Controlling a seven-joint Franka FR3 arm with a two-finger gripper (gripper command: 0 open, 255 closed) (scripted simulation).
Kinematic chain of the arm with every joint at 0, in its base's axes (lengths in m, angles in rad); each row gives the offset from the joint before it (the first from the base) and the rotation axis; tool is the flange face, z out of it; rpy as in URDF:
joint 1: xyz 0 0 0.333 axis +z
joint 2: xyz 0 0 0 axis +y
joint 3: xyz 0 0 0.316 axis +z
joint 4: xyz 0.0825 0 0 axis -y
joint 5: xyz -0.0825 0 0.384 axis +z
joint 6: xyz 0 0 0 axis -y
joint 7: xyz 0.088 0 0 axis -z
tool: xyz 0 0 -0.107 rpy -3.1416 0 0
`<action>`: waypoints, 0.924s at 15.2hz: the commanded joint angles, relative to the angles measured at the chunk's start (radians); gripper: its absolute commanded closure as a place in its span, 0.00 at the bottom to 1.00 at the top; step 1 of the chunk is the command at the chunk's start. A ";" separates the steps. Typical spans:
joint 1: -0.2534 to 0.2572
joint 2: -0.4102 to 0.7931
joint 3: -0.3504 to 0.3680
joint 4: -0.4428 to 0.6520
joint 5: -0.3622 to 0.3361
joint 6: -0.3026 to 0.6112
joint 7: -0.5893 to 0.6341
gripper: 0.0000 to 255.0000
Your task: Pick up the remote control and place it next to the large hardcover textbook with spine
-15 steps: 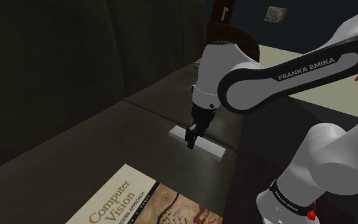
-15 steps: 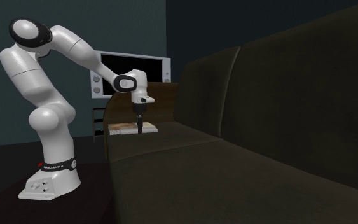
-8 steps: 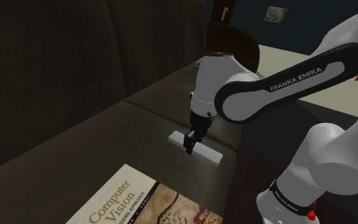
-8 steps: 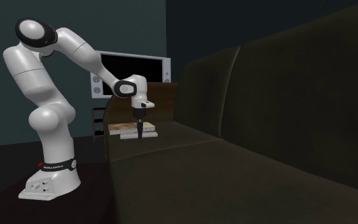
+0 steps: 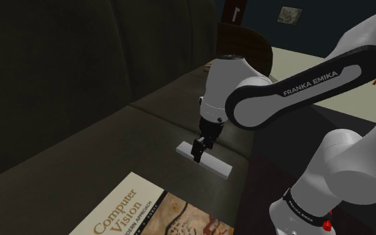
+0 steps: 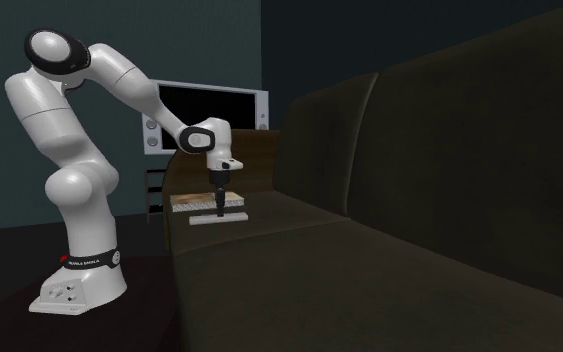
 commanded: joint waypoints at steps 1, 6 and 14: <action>0.000 0.000 0.000 0.000 0.000 0.000 0.000 0.00; 0.001 -0.070 -0.018 0.056 -0.003 -0.125 -0.004 0.00; 0.001 -0.085 -0.022 0.072 -0.005 -0.157 -0.005 0.00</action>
